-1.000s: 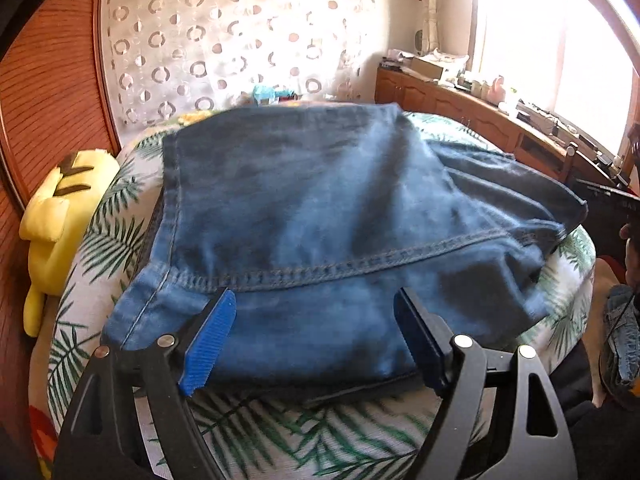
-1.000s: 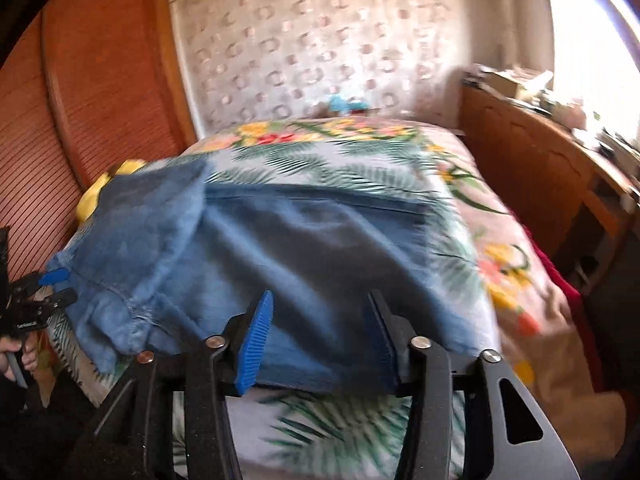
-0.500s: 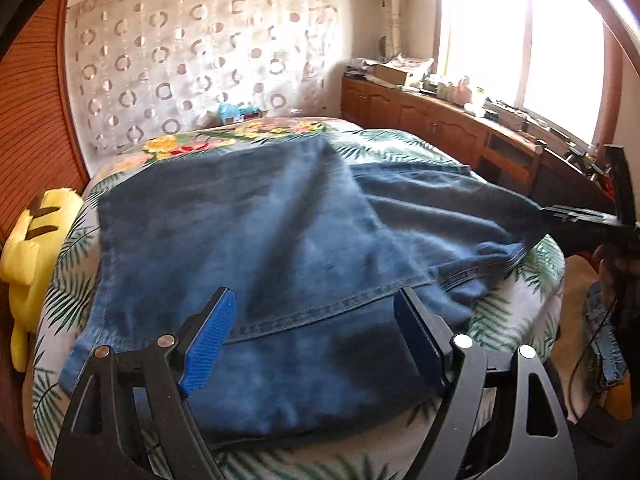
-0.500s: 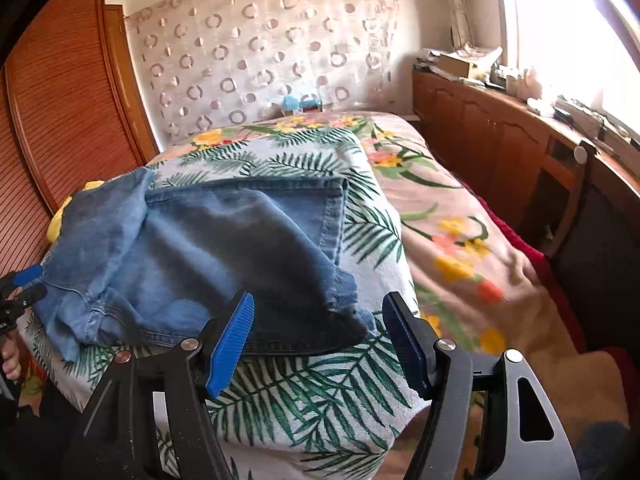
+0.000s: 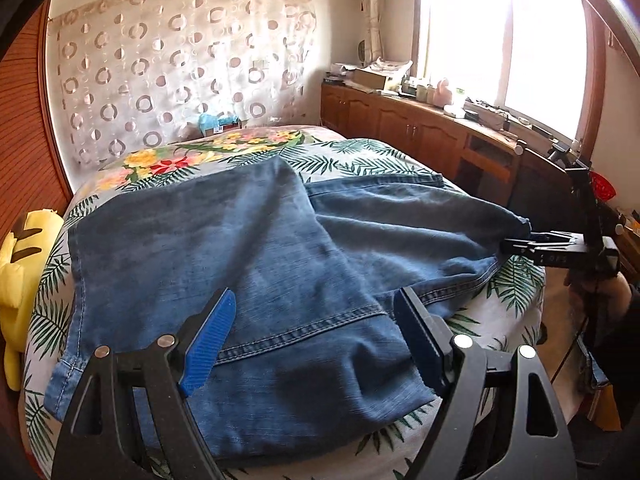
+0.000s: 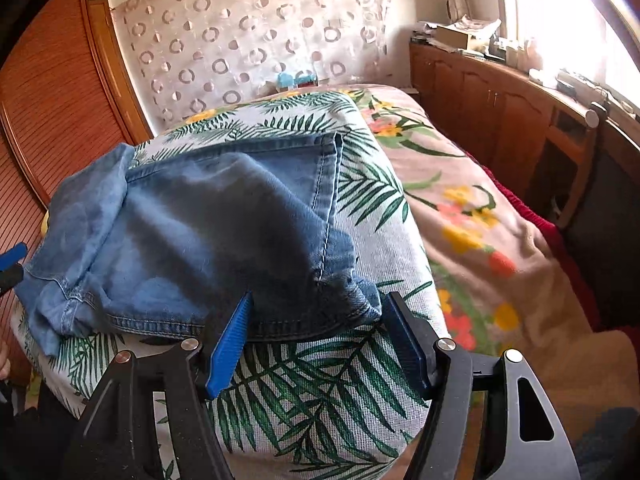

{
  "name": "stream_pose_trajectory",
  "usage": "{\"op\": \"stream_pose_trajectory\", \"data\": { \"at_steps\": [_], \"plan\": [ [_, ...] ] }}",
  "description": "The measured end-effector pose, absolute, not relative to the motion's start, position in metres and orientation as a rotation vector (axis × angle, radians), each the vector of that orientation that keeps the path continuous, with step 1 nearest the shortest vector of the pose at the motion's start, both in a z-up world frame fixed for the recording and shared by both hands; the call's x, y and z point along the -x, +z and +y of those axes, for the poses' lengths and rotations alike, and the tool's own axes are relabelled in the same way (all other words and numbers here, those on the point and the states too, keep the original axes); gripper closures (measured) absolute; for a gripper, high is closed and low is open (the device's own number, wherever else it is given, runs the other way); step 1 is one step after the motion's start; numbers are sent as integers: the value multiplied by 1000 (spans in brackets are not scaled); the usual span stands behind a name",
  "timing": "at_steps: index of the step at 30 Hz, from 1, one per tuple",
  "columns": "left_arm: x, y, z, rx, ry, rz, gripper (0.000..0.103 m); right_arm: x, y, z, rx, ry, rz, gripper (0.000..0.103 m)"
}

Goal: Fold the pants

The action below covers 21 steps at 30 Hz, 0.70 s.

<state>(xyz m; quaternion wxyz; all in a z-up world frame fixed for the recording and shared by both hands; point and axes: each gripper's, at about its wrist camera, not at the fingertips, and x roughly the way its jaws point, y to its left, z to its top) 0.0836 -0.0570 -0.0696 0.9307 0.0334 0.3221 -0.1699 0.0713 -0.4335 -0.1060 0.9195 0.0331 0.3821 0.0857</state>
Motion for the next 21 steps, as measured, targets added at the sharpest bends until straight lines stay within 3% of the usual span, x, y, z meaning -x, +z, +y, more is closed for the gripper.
{"op": "stream_pose_trajectory", "data": {
  "at_steps": [4, 5, 7, 11, 14, 21],
  "plan": [
    [-82, -67, -59, -68, -352, 653, 21, -72, -105, -433, -47, 177, 776, 37],
    [-82, -67, -60, -70, -352, 652, 21, -71, -105, -431, -34, 179, 775, 50],
    [-81, -67, -60, -70, -350, 651, 21, -71, -105, -426, -8, 180, 774, 60],
    [-80, -66, -60, -68, -349, 654, 21, -73, -105, -426, -18, 218, 779, 92],
    [-79, -65, -58, -66, -343, 654, 21, -69, -98, -422, -2, 237, 743, 97],
    [-77, -59, -46, -40, -321, 635, 21, -60, -45, -393, 38, 327, 610, 99]
  ]
}}
